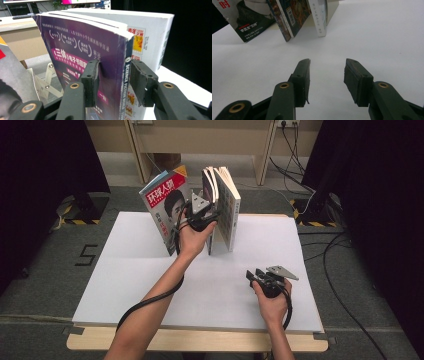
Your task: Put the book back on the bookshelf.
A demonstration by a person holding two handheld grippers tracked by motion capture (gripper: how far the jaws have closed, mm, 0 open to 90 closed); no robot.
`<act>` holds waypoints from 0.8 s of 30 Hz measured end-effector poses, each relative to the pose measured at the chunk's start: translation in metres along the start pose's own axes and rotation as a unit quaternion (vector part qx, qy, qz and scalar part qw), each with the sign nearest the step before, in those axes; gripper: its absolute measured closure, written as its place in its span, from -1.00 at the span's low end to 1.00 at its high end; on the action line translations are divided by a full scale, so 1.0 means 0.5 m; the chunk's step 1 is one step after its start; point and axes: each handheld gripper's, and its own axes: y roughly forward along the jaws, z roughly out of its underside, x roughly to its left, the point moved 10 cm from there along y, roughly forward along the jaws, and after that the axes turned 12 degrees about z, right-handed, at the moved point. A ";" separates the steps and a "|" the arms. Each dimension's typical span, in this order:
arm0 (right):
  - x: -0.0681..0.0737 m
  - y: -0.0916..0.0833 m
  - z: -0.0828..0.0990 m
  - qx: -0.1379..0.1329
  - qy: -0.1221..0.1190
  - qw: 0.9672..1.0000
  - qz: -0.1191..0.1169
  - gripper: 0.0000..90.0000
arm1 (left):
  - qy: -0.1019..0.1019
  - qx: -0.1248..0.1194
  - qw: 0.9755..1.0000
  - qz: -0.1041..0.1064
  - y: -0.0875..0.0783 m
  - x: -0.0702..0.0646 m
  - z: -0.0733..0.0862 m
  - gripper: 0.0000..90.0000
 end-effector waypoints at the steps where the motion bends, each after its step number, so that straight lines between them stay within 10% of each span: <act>1: 0.001 0.000 0.001 0.001 0.003 1.000 -0.001 0.25 | 0.002 -0.002 1.000 -0.001 -0.003 -0.002 -0.002 0.29; 24: 0.002 -0.001 0.003 0.005 0.006 1.000 -0.001 0.25 | 0.016 0.012 1.000 -0.003 -0.025 0.000 -0.004 0.76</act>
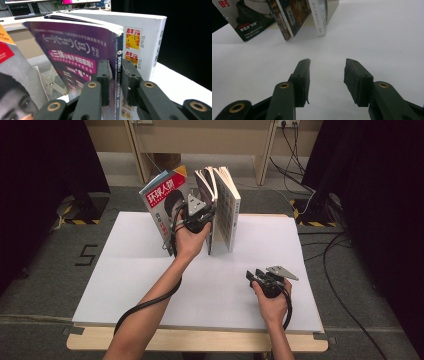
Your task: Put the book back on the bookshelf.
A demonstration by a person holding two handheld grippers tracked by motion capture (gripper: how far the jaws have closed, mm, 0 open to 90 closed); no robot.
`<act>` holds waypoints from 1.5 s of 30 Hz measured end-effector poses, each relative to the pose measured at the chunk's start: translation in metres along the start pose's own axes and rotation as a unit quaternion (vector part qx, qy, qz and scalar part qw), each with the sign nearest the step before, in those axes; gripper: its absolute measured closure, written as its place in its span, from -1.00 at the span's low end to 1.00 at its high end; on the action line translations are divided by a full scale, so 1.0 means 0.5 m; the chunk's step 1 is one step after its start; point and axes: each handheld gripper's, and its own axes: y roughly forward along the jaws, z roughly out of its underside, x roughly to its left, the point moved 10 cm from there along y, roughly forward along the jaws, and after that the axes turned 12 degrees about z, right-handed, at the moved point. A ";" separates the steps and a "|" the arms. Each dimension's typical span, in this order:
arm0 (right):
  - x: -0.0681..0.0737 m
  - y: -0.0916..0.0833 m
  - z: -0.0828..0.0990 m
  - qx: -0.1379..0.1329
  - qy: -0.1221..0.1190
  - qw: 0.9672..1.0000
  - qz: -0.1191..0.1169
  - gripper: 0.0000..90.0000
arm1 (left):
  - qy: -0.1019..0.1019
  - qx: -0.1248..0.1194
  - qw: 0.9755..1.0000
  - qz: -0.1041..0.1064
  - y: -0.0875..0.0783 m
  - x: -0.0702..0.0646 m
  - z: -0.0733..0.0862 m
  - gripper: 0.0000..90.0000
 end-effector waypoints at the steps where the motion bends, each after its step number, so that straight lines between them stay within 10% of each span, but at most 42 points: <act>1: 0.000 0.000 0.000 0.000 0.000 1.000 0.000 0.25 | 0.004 0.002 1.000 -0.001 0.001 0.002 -0.002 0.79; 16: -0.004 0.001 0.002 0.001 -0.004 1.000 0.001 0.25 | 0.013 0.004 0.999 -0.032 0.015 0.031 -0.017 0.85; 45: -0.003 0.002 0.003 0.000 -0.006 1.000 0.001 0.25 | 0.010 -0.010 1.000 -0.004 0.021 0.000 -0.002 0.32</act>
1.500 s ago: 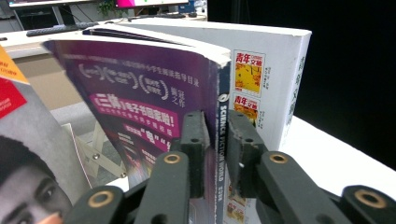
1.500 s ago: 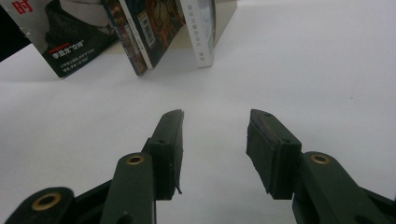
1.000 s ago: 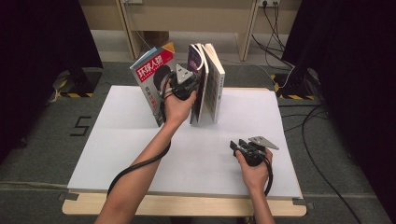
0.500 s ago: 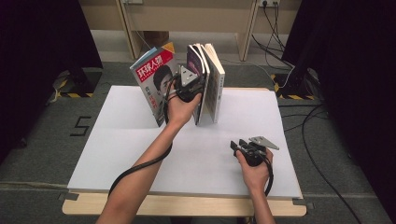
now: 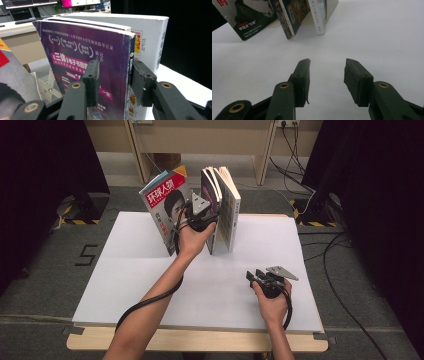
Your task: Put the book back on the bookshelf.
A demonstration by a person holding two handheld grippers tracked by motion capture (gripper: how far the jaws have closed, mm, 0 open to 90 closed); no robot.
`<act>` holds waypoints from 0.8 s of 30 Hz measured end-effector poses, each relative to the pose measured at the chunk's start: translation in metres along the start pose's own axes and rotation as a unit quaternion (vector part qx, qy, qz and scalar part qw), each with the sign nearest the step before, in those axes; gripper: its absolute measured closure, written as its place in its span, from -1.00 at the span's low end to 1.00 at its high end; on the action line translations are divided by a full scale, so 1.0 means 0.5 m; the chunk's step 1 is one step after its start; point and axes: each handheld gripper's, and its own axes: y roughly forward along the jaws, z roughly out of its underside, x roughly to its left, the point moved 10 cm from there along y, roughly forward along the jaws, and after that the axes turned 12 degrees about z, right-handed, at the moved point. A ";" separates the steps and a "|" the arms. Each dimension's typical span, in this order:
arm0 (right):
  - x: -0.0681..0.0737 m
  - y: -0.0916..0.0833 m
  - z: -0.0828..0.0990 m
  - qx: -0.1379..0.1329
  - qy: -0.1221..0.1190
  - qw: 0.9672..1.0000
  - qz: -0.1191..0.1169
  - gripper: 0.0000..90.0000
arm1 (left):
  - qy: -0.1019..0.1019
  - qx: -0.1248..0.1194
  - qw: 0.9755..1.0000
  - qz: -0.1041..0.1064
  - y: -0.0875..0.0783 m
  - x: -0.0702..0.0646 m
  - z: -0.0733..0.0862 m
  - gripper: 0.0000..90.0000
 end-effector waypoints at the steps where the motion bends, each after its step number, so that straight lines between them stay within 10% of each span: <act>1: 0.000 0.000 0.000 0.000 0.000 1.000 0.000 0.25 | 0.000 0.000 1.000 0.000 -0.001 0.001 0.000 0.31; 24: 0.001 0.000 0.000 -0.001 0.000 1.000 0.001 0.25 | -0.016 -0.008 1.000 0.004 -0.033 -0.009 -0.003 0.16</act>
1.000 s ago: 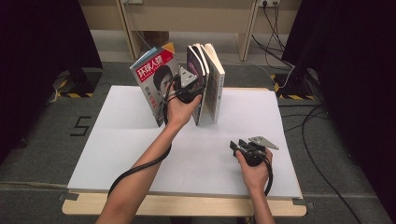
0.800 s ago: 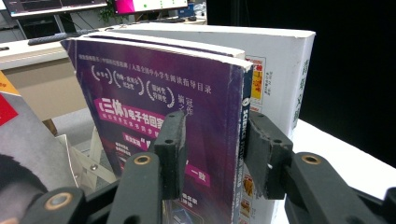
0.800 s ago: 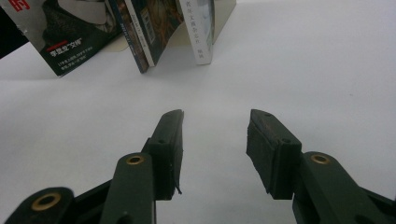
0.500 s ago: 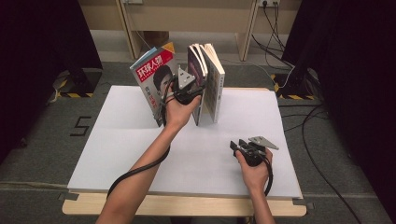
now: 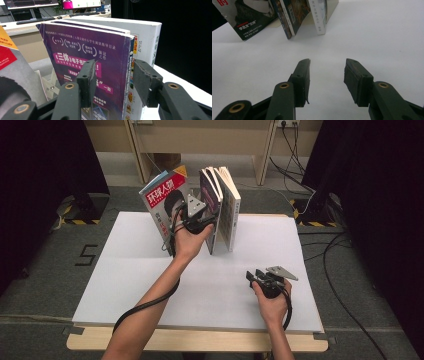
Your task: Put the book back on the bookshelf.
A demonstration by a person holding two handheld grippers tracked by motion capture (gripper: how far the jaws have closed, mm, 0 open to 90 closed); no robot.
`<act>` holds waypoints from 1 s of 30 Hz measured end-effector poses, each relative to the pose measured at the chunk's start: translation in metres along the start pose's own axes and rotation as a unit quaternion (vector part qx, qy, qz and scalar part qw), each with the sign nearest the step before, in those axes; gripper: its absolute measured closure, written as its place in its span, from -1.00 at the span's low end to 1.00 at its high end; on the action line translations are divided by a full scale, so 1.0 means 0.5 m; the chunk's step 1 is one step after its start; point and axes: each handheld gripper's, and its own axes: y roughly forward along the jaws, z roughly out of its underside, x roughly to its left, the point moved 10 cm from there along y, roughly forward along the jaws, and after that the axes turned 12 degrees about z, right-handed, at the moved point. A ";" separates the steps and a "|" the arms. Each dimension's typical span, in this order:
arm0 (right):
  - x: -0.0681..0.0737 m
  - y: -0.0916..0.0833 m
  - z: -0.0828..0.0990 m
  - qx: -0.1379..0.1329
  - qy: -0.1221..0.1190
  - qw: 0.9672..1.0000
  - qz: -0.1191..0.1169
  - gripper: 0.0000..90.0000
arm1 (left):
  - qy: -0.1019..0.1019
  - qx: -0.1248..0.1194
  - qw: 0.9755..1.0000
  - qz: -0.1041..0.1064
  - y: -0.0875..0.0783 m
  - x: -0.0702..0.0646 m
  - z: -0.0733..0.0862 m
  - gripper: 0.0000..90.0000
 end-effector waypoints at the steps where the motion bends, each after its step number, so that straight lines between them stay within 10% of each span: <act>1: -0.001 0.000 0.000 -0.001 -0.002 1.000 0.001 0.25 | 0.001 0.001 1.000 0.001 -0.001 0.000 0.000 0.16; 30: 0.003 -0.001 0.000 0.001 -0.002 1.000 -0.001 0.25 | -0.016 0.012 1.000 0.012 -0.045 0.001 0.037 0.07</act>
